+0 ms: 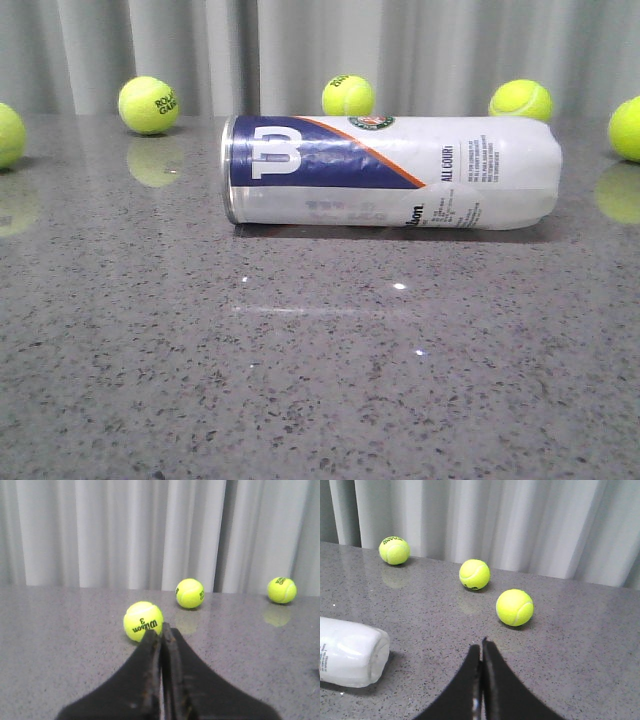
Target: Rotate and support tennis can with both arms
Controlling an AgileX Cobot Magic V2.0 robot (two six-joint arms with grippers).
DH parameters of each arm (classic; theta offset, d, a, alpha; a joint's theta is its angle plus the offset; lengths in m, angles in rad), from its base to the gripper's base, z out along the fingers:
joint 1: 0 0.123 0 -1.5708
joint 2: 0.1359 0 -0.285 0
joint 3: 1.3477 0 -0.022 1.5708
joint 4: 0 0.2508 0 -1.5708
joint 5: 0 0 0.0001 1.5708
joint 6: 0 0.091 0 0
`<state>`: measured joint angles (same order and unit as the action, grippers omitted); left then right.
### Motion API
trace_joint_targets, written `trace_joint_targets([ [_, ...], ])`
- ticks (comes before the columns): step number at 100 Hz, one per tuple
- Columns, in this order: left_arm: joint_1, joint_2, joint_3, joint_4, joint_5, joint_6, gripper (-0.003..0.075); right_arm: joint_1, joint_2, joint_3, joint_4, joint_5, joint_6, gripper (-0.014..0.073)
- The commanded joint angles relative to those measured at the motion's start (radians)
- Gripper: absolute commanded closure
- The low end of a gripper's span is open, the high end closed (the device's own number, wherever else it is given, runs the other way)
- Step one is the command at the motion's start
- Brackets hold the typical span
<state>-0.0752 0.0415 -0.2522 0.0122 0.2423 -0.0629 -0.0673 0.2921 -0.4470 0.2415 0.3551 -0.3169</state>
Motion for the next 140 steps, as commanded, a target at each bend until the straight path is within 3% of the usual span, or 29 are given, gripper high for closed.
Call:
trace_joint_targets([
  [1,0.0,0.092,-0.147,-0.012,0.039,0.0,0.0741,-0.006,0.007,-0.025,0.006,-0.082,-0.001,0.066],
  [35,0.0,0.508,-0.577,-0.06,0.507,0.001,0.0741,-0.006,0.007,-0.025,0.006,-0.082,-0.001,0.066],
  [66,0.0,0.752,-0.675,-0.087,0.551,0.009,0.0741,-0.006,0.007,-0.025,0.006,-0.082,-0.001,0.066],
  [81,0.0,0.815,-0.675,-0.157,0.559,0.092,0.072,-0.006,0.007,-0.025,0.006,-0.082,-0.001,0.066],
  [90,0.0,0.846,-0.675,-0.241,0.559,0.148,0.0594,-0.006,0.007,-0.025,0.006,-0.082,-0.001,0.066],
  [105,0.0,0.888,-0.675,-0.344,0.549,0.195,0.0201,-0.006,0.007,-0.025,0.006,-0.082,-0.001,0.066],
  [112,0.0,0.908,-0.675,-0.385,0.545,0.197,0.0081,-0.006,0.007,-0.025,0.006,-0.082,-0.001,0.066],
  [122,0.0,0.942,-0.675,-0.498,0.546,0.28,0.0048,-0.006,0.007,-0.025,0.006,-0.082,-0.001,0.066],
  [140,0.0,1.035,-0.675,-0.878,0.578,0.552,0.0048,-0.006,0.007,-0.025,0.006,-0.082,-0.001,0.066],
])
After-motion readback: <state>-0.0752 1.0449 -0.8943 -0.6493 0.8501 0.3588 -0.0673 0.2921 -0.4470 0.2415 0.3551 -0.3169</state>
